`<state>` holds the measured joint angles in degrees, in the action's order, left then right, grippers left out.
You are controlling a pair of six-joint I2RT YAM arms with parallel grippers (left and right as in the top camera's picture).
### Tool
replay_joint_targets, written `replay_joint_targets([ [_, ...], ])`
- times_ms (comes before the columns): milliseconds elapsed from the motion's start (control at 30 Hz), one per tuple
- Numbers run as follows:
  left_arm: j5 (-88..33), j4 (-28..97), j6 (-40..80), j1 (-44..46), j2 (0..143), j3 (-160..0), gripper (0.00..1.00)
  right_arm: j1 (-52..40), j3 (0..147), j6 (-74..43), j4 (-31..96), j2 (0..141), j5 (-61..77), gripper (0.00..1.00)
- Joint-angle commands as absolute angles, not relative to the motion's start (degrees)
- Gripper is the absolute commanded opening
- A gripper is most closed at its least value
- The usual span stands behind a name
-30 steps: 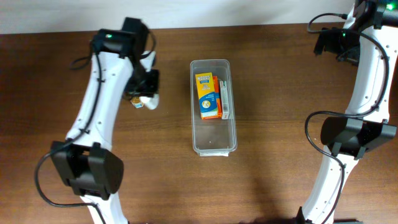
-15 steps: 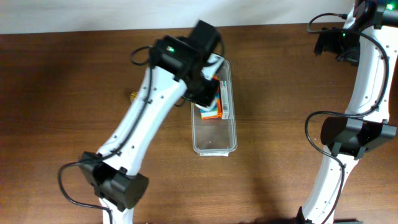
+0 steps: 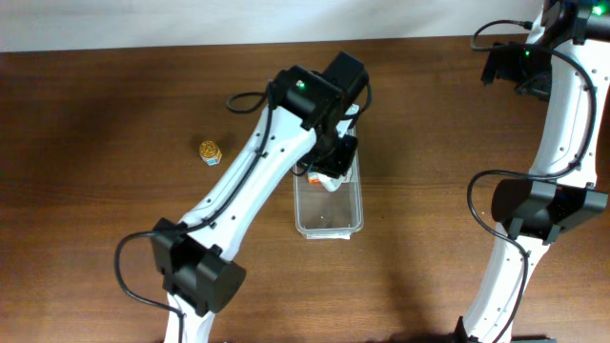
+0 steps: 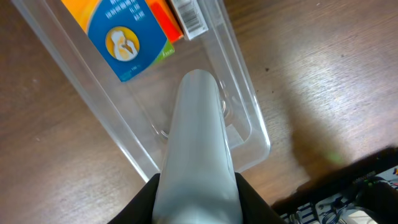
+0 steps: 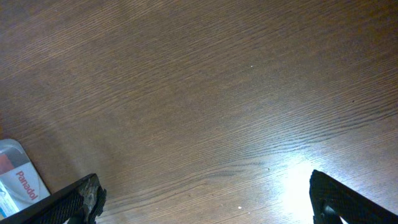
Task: Pack container
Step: 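Lift the pump bottle and carry it over the container, then lower the pump bottle into the container's near end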
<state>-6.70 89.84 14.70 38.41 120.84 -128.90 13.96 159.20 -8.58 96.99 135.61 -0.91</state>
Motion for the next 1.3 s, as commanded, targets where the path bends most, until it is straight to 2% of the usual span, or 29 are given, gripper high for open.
replay_joint_targets([
  [0,-7.07,90.85,17.34,38.96,123.11,-129.75,0.2,13.89,159.04,-8.67,97.32,135.15,-0.62,0.98],
  [633,-4.71,91.07,19.59,39.0,126.72,-129.16,0.21,13.89,159.04,-8.64,97.32,135.15,-0.62,0.98],
  [933,1.52,88.9,3.53,38.94,126.76,-126.52,0.22,13.91,159.02,-8.67,97.32,135.15,-0.62,0.98],
  [1133,1.08,86.65,-9.47,38.96,126.76,-126.52,0.22,13.91,159.04,-8.67,97.32,135.15,-0.62,0.98],
  [1267,-3.81,86.15,-18.59,38.96,126.76,-126.52,0.21,13.91,159.04,-8.64,97.32,135.15,-0.62,0.98],
])
